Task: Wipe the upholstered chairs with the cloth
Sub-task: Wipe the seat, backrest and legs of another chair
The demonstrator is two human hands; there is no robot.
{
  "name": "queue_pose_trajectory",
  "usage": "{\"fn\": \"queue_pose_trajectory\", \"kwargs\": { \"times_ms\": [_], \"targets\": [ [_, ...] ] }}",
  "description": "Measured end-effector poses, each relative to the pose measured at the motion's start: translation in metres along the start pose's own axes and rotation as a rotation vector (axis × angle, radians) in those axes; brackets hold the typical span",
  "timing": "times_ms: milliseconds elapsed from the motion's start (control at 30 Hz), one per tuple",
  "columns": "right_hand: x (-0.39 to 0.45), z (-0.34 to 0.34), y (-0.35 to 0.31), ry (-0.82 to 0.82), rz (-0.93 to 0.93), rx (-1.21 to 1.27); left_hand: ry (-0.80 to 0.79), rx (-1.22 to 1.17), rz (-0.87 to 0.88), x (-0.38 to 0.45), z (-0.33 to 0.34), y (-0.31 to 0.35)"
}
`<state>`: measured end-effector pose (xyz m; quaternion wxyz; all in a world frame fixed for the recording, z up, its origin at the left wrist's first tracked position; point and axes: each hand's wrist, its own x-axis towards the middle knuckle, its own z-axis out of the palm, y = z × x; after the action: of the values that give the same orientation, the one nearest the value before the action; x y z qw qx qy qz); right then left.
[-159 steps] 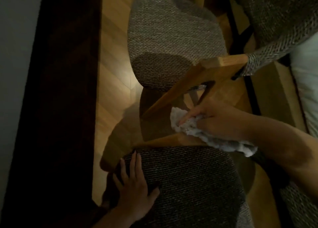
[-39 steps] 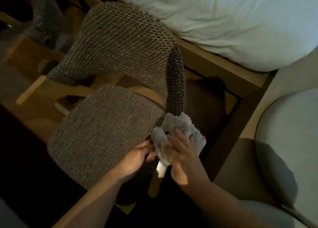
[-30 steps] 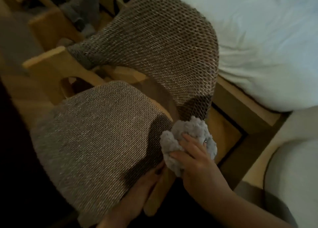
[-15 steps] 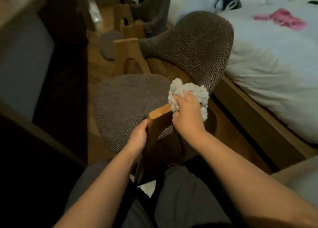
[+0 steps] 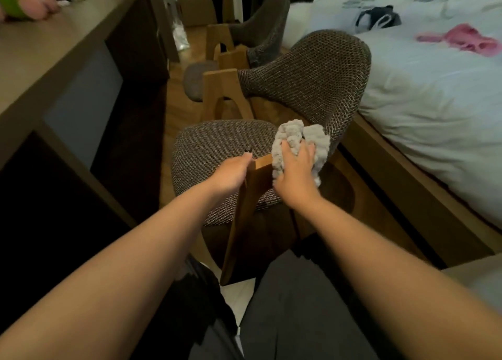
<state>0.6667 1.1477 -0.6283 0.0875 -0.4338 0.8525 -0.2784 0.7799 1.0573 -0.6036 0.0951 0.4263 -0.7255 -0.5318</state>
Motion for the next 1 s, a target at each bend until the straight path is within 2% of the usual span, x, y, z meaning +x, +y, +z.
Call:
{"fn": "queue_pose_trajectory", "kwargs": {
  "times_ms": [100,200,300,433,500,633,867,933,1000],
  "targets": [
    [-0.022,0.018,-0.02,0.052,0.107,0.316,-0.003,0.177,-0.023,0.008,0.002,0.013],
    [-0.034,0.029,-0.026,0.064,0.212,0.625,-0.118,0.296,0.0,0.014,0.009,0.025],
    [-0.043,0.042,-0.033,0.044,0.261,0.815,-0.201,0.289,0.058,0.045,0.011,0.007],
    [-0.054,0.052,-0.047,-0.056,0.262,0.869,-0.193,0.477,0.075,0.036,0.008,0.012],
    [-0.053,0.059,-0.05,-0.043,0.295,0.882,-0.154,0.552,0.097,0.04,0.008,0.01],
    [-0.043,0.088,-0.055,0.028,0.373,0.897,-0.126,0.553,0.141,0.042,0.008,0.007],
    [-0.033,0.125,-0.038,-0.041,0.717,1.341,-0.089,0.564,0.171,0.042,0.009,0.002],
    [-0.03,0.134,-0.022,-0.121,0.827,1.267,-0.081,0.576,0.194,0.04,0.01,0.001],
    [-0.027,0.136,-0.01,-0.32,0.903,1.322,-0.086,0.578,0.205,0.04,0.01,0.0]
  ]
}}
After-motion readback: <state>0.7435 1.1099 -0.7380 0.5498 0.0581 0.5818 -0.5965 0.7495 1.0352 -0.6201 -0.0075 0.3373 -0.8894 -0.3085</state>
